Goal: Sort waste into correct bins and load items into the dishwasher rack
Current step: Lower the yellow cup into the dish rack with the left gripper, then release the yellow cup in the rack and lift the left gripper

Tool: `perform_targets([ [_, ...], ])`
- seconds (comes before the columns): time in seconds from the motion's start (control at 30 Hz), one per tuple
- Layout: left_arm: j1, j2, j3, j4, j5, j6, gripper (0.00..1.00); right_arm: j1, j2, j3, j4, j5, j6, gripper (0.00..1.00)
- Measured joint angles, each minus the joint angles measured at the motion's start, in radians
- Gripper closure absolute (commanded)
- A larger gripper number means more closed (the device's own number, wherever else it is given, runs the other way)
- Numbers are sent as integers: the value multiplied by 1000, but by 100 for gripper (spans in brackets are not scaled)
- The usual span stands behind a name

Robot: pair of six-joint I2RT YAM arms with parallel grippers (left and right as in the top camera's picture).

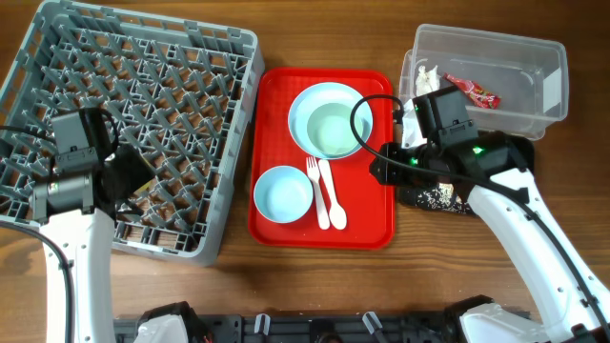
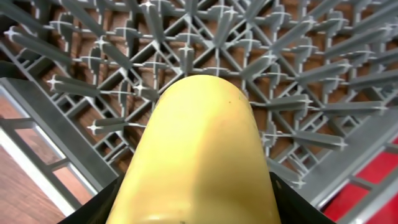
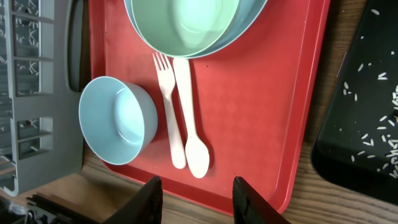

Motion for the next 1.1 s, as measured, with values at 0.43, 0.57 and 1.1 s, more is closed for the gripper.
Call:
perform_targets([
  [0.43, 0, 212, 0, -9, -20, 0, 47, 0, 0, 0, -4, 0, 0, 63],
  [0.57, 0, 259, 0, -11, -23, -2, 35, 0, 0, 0, -4, 0, 0, 62],
  [1.1, 1, 180, 0, -39, 31, -30, 0, 0, 0, 0, -4, 0, 0, 62],
])
